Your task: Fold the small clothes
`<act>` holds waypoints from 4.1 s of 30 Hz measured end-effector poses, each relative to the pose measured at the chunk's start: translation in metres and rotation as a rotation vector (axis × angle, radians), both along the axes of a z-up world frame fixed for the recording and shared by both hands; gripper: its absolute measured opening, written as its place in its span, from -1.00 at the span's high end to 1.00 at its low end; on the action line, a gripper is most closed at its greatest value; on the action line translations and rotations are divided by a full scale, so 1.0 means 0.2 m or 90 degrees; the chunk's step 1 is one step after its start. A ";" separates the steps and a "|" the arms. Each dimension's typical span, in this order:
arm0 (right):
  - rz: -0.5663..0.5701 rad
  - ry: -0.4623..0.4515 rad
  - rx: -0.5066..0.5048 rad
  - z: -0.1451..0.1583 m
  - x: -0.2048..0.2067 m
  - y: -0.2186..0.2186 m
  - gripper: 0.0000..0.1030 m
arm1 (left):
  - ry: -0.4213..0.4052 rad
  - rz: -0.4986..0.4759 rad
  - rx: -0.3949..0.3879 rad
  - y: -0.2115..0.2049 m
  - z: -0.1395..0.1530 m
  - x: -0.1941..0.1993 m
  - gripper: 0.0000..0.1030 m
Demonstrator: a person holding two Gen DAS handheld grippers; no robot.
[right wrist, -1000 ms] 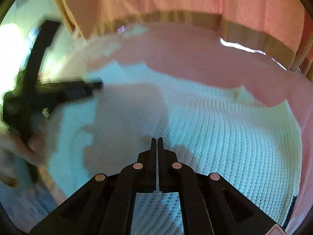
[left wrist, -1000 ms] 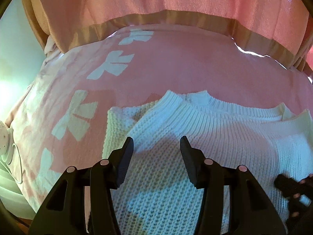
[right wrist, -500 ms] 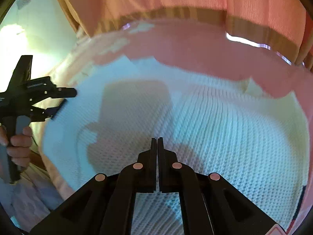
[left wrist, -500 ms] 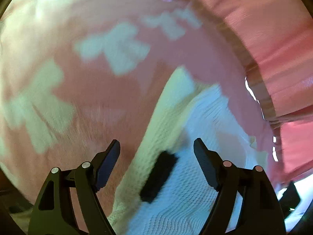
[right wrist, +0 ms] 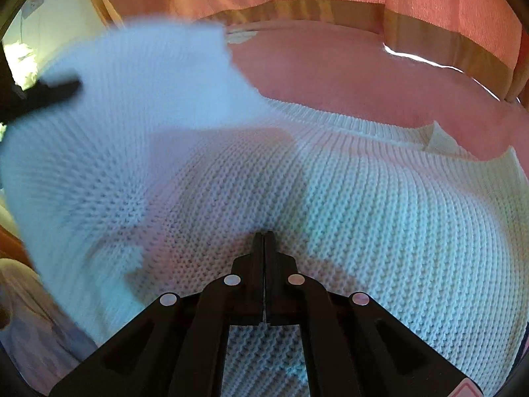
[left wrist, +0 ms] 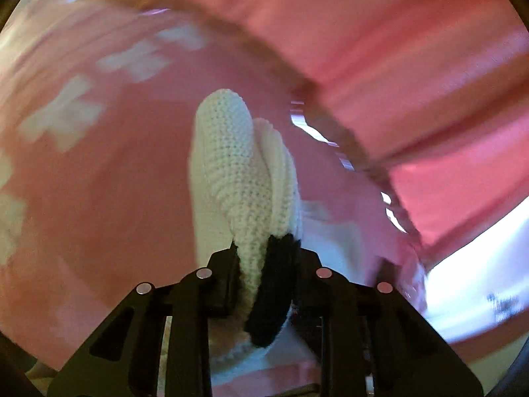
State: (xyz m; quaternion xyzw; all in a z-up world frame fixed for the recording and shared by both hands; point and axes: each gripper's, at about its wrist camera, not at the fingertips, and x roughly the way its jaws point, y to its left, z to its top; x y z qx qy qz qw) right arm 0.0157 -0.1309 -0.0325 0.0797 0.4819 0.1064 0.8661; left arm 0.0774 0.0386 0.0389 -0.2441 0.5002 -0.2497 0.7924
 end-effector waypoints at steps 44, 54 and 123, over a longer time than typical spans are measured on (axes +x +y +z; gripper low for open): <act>-0.140 -0.153 0.232 0.42 -0.56 -0.62 0.64 | -0.136 -0.085 0.254 -0.33 -0.09 -0.31 -0.66; -0.272 0.046 0.183 -0.04 -0.62 -0.94 0.32 | -0.124 -0.118 0.267 -0.49 -0.11 -0.33 -0.69; -0.078 -0.012 0.028 0.01 0.08 -0.42 0.92 | -0.116 -0.038 0.353 -0.57 -0.15 -0.02 -0.88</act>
